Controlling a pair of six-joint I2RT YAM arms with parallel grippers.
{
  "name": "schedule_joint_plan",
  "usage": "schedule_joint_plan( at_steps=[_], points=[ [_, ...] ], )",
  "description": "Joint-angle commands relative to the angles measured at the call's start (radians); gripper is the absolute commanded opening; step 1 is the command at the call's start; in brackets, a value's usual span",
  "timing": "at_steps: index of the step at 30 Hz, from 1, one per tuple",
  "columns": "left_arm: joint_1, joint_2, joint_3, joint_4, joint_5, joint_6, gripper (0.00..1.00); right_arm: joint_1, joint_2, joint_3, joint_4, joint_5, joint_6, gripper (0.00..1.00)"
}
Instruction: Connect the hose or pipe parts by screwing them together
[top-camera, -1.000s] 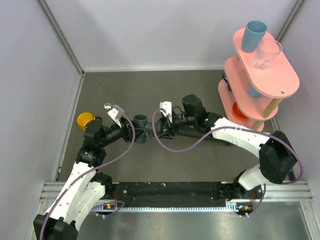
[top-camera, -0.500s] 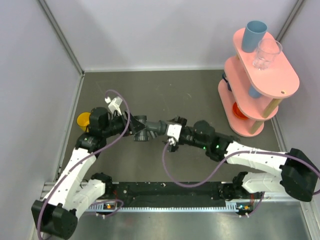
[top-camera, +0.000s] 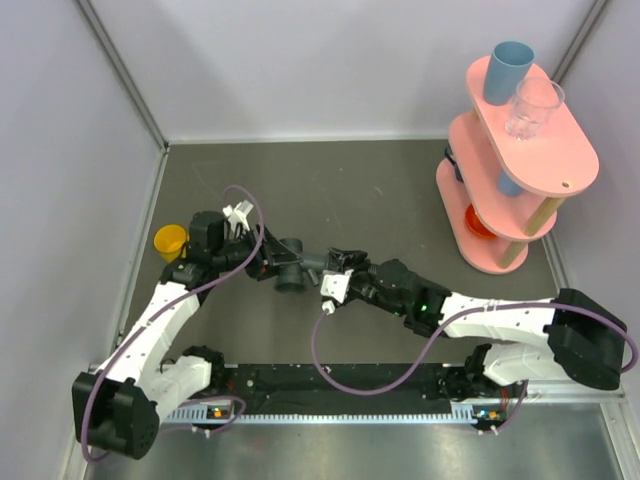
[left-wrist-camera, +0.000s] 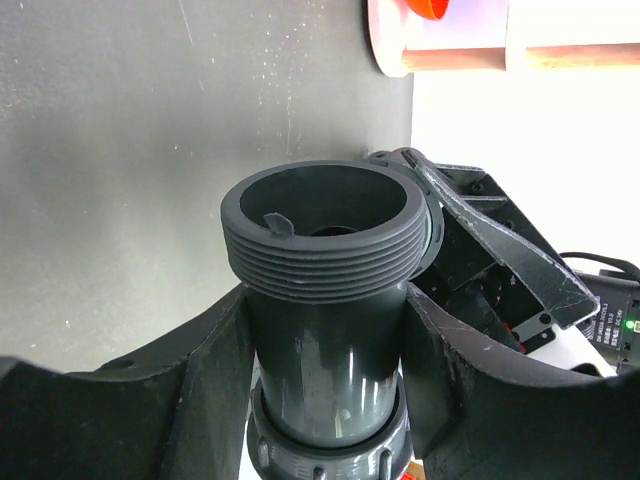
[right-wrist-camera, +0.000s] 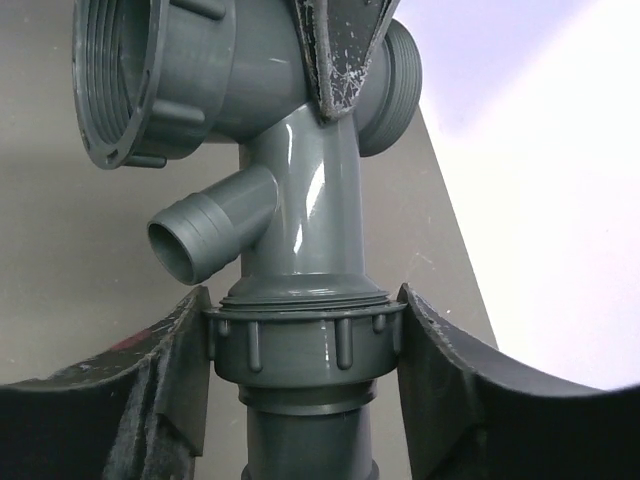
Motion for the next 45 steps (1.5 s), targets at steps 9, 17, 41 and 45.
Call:
schedule_joint_plan(
  at_steps=[9,17,41,45],
  points=[
    [0.003,-0.278,-0.183,0.385,0.057,0.546,0.0,-0.224,0.019,0.304,-0.296,-0.546,0.391,0.18],
    [0.003,-0.283,-0.25,0.399,0.014,0.791,0.0,-0.358,0.249,0.558,-0.514,-0.885,0.576,0.29],
    [0.006,-0.028,0.076,-0.032,0.015,0.041,0.0,-0.101,-0.087,0.042,-0.036,-0.222,0.125,0.99],
    [0.006,-0.03,0.071,-0.023,0.034,0.009,0.0,-0.07,-0.052,0.067,-0.025,-0.181,0.1,0.96]
  ],
)
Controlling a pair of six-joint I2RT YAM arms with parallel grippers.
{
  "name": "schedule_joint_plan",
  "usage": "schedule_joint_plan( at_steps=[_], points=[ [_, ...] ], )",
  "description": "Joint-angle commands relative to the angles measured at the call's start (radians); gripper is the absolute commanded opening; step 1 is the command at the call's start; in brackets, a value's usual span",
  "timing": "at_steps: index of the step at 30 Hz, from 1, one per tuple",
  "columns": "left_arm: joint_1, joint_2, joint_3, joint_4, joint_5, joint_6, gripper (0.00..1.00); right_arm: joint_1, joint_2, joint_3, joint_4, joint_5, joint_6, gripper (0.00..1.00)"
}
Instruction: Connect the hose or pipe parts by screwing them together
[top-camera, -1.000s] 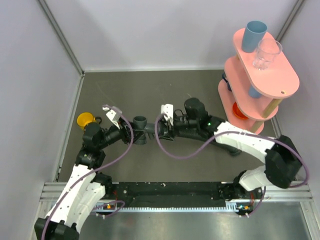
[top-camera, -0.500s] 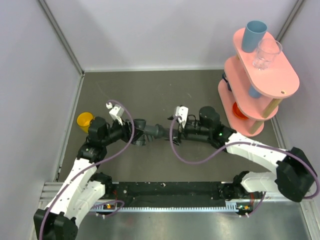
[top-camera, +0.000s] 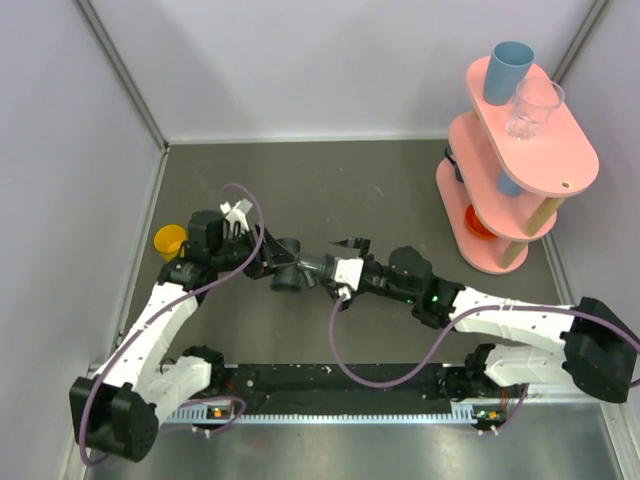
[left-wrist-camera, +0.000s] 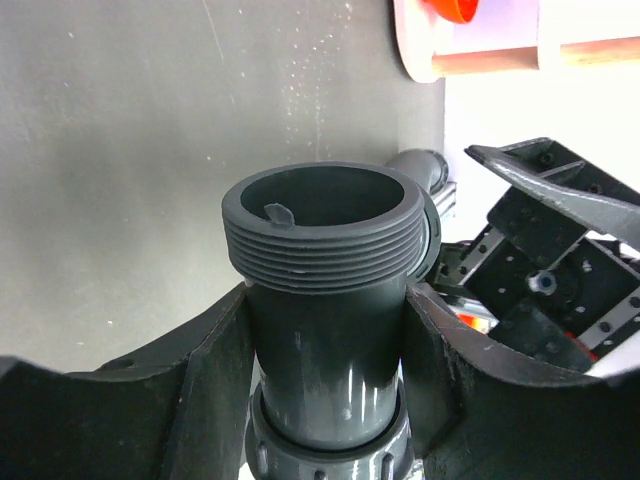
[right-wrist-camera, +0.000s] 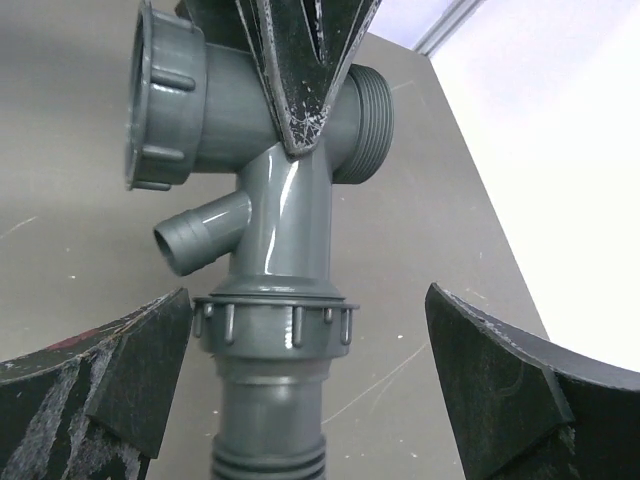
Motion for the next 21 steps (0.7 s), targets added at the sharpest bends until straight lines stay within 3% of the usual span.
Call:
schedule_joint_plan(
  at_steps=[1,10,12,13,14,17,21],
  points=[
    [0.002,-0.017,0.039,0.041,0.106,-0.118,0.0,0.033,0.037,0.042,0.056,0.075,-0.063,0.95],
    [0.009,-0.004,0.041,0.01,0.107,-0.099,0.0,0.053,0.032,0.026,-0.004,0.083,-0.064,0.93],
    [0.009,0.001,0.036,0.023,0.117,-0.108,0.0,0.055,0.035,0.026,0.001,0.101,-0.07,0.87],
    [0.009,0.003,0.031,0.029,0.117,-0.108,0.0,0.055,0.035,0.029,-0.002,0.101,-0.069,0.81],
    [0.008,0.004,0.03,0.033,0.117,-0.105,0.0,0.055,0.034,0.033,0.001,0.103,-0.066,0.61],
    [0.008,-0.011,0.031,0.076,0.123,-0.008,0.0,0.052,0.029,0.036,0.033,0.081,-0.014,0.27],
    [0.006,-0.147,-0.065,0.219,0.061,0.332,0.0,-0.026,0.05,0.108,-0.031,-0.168,0.129,0.15]
  ],
)
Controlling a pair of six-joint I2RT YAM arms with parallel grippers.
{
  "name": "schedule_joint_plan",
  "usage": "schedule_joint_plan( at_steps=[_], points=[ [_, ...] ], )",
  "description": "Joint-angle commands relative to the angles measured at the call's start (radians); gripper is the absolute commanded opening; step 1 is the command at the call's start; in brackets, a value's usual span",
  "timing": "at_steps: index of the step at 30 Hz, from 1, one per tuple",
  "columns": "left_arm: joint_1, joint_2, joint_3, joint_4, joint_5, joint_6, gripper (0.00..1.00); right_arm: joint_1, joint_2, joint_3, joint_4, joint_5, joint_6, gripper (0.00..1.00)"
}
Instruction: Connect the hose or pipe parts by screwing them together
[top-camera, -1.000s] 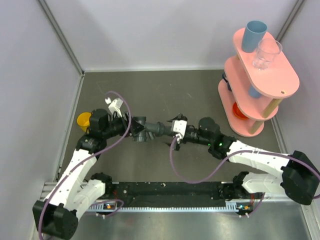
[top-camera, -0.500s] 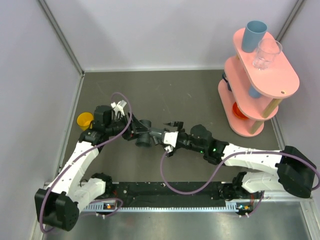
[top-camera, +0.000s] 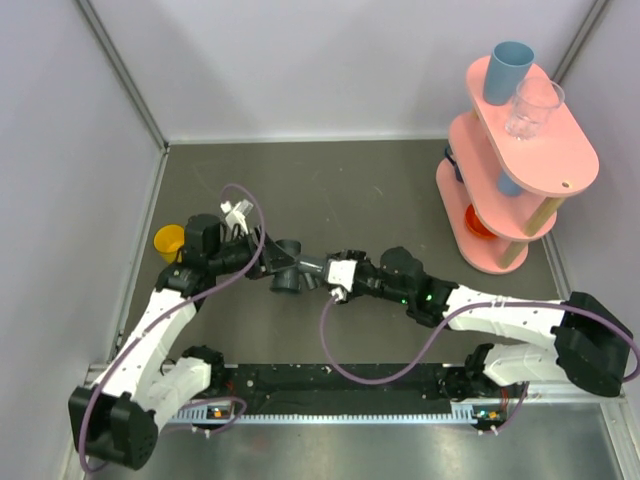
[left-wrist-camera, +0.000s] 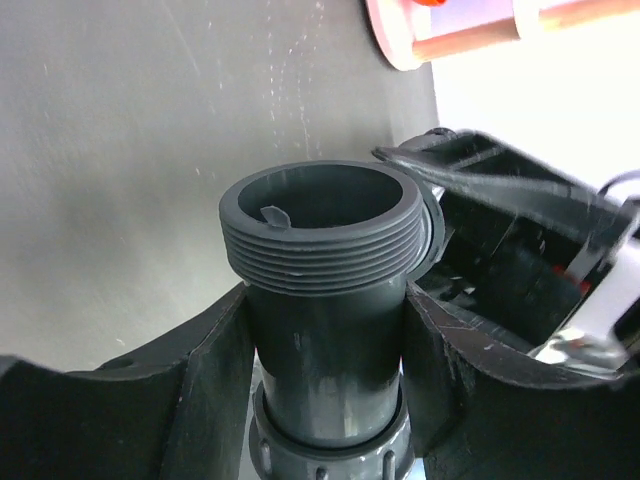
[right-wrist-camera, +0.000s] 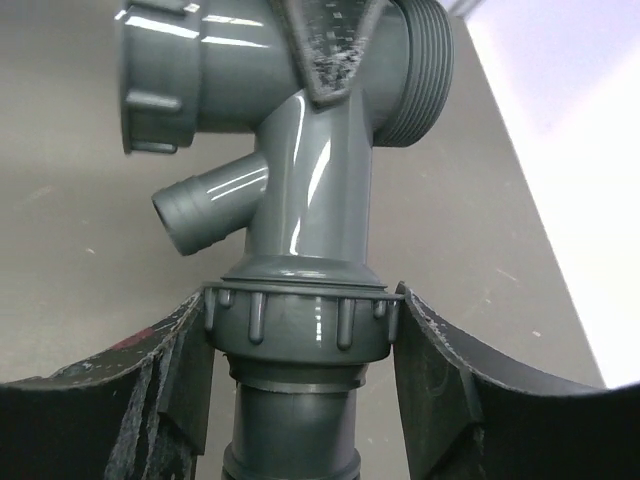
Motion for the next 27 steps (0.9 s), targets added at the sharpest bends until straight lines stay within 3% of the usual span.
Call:
schedule_joint_plan(
  at_steps=[1,4,6,12,13,14,15,17,18,20,21,27],
  points=[
    [-0.002,-0.2,-0.125,0.315,0.004,0.379,0.0,-0.094,0.004,0.12,-0.053,-0.288,0.203,0.15],
    [-0.002,-0.294,-0.238,0.498,0.025,0.48,0.0,-0.145,0.059,0.195,-0.132,-0.501,0.291,0.12],
    [-0.002,-0.296,-0.246,0.494,0.001,0.555,0.0,-0.188,0.108,0.242,-0.17,-0.612,0.331,0.08],
    [-0.002,-0.187,-0.172,0.332,0.025,0.643,0.01,-0.198,0.152,0.267,-0.209,-0.58,0.354,0.06],
    [-0.002,-0.182,-0.155,0.311,0.01,0.642,0.06,-0.198,0.153,0.27,-0.213,-0.569,0.354,0.05],
    [-0.002,-0.183,-0.149,0.281,-0.025,0.642,0.22,-0.2,0.158,0.278,-0.219,-0.559,0.356,0.04],
    [-0.002,-0.187,-0.146,0.267,-0.044,0.636,0.31,-0.201,0.162,0.283,-0.227,-0.54,0.359,0.04],
    [-0.002,-0.205,-0.129,0.232,-0.123,0.626,0.41,-0.206,0.185,0.305,-0.239,-0.526,0.379,0.02],
    [-0.002,-0.214,-0.12,0.2,-0.145,0.626,0.53,-0.209,0.193,0.313,-0.242,-0.522,0.386,0.01],
    [-0.002,-0.249,-0.118,0.181,-0.207,0.626,0.93,-0.211,0.216,0.319,-0.233,-0.514,0.405,0.0],
    [-0.002,-0.277,-0.12,0.163,-0.229,0.626,0.99,-0.211,0.225,0.321,-0.219,-0.505,0.411,0.0],
    [-0.002,-0.39,-0.099,0.09,-0.493,0.564,0.99,-0.211,0.331,0.382,-0.221,-0.456,0.458,0.0]
  ],
)
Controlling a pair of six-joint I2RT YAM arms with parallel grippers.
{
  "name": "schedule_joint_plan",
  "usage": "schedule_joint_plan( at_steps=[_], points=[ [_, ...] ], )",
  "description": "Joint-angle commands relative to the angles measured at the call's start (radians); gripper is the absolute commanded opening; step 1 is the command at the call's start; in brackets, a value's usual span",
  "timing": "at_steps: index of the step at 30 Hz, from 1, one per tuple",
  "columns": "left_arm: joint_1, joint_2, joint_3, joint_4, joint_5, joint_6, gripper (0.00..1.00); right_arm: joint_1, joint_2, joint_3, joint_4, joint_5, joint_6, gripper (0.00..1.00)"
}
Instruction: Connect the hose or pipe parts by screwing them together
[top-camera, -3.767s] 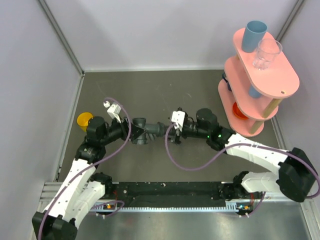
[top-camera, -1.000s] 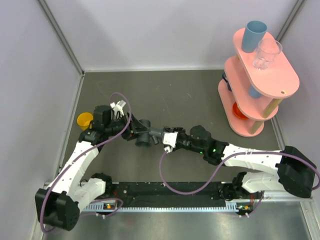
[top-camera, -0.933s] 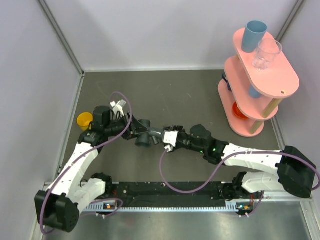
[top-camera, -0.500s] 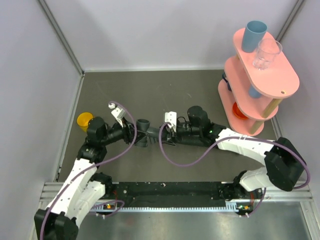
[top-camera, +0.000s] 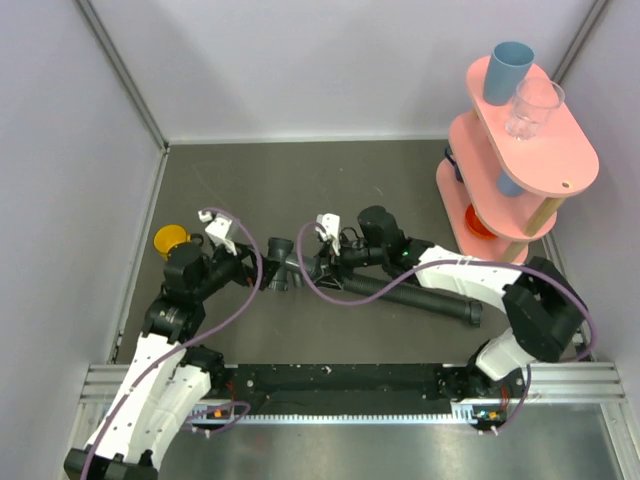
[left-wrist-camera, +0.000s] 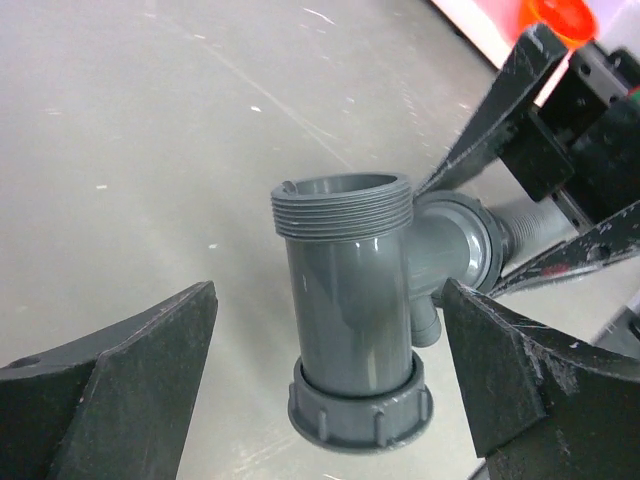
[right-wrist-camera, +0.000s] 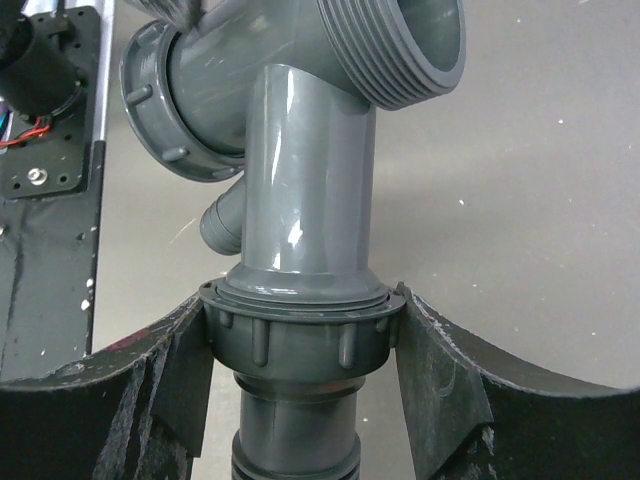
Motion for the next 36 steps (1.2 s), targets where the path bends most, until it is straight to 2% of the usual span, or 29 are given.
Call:
schedule_joint_plan(
  at_steps=[1,3,8,13,19,23,26,27,32,36],
  points=[
    [0.003,-0.073,0.068,-0.077,-0.282,-0.025,0.99,-0.004,0.076,0.099,0.028,0.036,0.068,0.0],
    [0.003,-0.09,0.095,-0.099,-0.368,-0.071,0.99,-0.005,0.131,0.141,0.016,0.034,0.069,0.0],
    [0.003,-0.087,0.116,-0.162,-0.4,-0.137,0.99,-0.005,0.233,0.216,0.026,0.029,0.083,0.05],
    [0.003,-0.076,0.062,-0.173,-0.328,-0.187,0.99,-0.007,0.335,0.262,0.045,0.065,0.1,0.13],
    [0.001,-0.075,0.054,-0.194,-0.302,-0.178,0.99,-0.01,0.409,0.323,-0.016,0.126,0.102,0.37],
    [0.003,-0.092,0.057,-0.213,-0.357,-0.166,0.99,-0.02,0.422,0.352,-0.03,0.163,0.114,0.47],
    [0.003,-0.119,0.06,-0.228,-0.396,-0.155,0.99,-0.019,0.411,0.358,-0.036,0.177,0.116,0.6],
    [0.003,-0.125,0.063,-0.23,-0.42,-0.154,0.99,-0.019,0.406,0.36,-0.041,0.181,0.112,0.7],
    [0.003,-0.187,0.054,-0.23,-0.455,-0.155,0.99,-0.02,0.379,0.385,-0.119,0.249,0.096,0.99],
    [0.003,-0.22,0.045,-0.21,-0.443,-0.148,0.99,-0.019,0.223,0.354,-0.145,0.309,0.088,0.99]
  ],
)
